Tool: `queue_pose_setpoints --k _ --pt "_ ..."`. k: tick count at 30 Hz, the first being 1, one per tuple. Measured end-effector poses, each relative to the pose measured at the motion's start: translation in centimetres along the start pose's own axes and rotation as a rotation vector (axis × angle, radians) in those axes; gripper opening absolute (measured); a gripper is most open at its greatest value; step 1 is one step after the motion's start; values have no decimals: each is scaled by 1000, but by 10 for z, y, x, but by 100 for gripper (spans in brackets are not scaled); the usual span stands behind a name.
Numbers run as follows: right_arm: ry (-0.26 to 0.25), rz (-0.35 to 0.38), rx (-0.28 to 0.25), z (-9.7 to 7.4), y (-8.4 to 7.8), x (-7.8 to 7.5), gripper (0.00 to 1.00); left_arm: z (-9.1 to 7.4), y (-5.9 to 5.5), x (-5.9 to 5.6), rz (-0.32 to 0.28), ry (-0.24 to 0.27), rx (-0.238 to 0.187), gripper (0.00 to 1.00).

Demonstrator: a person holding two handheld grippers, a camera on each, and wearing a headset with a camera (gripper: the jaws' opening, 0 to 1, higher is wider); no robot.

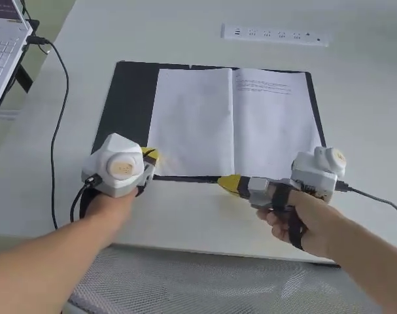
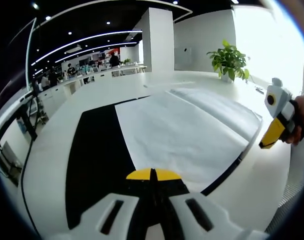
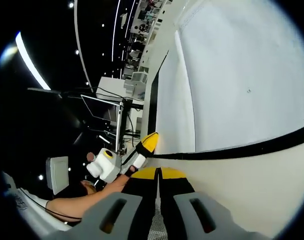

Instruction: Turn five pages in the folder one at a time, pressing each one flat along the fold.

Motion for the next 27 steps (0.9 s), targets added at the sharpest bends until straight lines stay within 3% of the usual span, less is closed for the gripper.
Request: queue_pose_setpoints --k 3,5,9,11,17,22,26,27 --pt "19 -25 -51 -10 6 12 0 0 0 0 -2 2 6 0" --pt "16 -80 -97 -16 14 15 0 0 1 -1 -33 -1 12 1" --pt "-5 -170 -129 -30 20 22 3 -2 3 -6 -47 -15 31 10" --pt "-8 -201 -164 -37 22 28 7 -6 8 -9 -67 -27 13 14" --pt "-38 -292 -187 -60 25 39 15 -17 28 -12 -96 -55 -1 20" --pt "-72 -387 -199 -82 28 51 27 -38 53 -22 -192 -124 -15 30" --pt "-99 -450 -195 -98 30 57 37 -57 65 -23 -189 -144 -2 36" --pt "-103 -452 -194 -103 30 59 38 -63 67 -23 -200 -143 19 37"
Point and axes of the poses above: the centre of the closed fingertips' face, and the gripper's own axes: z roughly forward along the fingers, x roughly to its left, y roughly out of its top, the point moved 5 cm from there along -z, roughly backward along the fingers, and after that the axes turned 12 degrees about -x, right-handed, at the moved point
